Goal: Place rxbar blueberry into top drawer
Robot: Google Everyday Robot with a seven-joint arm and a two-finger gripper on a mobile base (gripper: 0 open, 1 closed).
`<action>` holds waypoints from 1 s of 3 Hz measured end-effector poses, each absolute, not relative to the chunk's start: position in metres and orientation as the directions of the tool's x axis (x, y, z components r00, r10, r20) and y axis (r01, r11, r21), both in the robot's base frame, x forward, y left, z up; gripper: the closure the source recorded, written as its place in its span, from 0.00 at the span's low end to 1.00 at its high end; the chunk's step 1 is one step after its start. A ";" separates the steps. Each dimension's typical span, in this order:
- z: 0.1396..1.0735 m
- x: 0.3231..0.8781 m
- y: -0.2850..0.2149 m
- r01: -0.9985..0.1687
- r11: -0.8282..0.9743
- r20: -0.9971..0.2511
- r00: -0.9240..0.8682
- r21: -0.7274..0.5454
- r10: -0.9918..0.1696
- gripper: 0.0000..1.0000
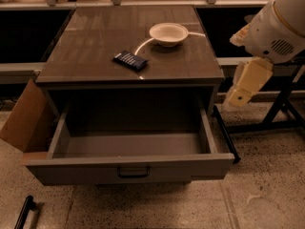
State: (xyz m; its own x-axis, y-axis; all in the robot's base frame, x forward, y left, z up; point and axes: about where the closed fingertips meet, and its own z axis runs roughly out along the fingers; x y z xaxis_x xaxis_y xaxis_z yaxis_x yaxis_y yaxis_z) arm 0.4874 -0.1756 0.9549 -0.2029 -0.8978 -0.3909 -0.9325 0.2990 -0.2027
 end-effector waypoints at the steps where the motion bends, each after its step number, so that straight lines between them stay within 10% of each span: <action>1: 0.935 0.525 -0.142 -0.919 0.355 -0.512 -0.225 -0.170 -0.829 0.00; 3: 0.929 0.566 -0.104 -0.901 0.402 -0.628 -0.220 -0.163 -0.746 0.00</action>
Offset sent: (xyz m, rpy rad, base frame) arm 0.1106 0.1030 -0.0310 0.3935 -0.0777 -0.0878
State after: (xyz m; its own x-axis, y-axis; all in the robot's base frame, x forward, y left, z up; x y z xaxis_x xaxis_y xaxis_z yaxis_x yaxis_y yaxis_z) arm 0.5662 -0.1044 0.9285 -0.2199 -0.7462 -0.6283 -0.9009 0.4024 -0.1626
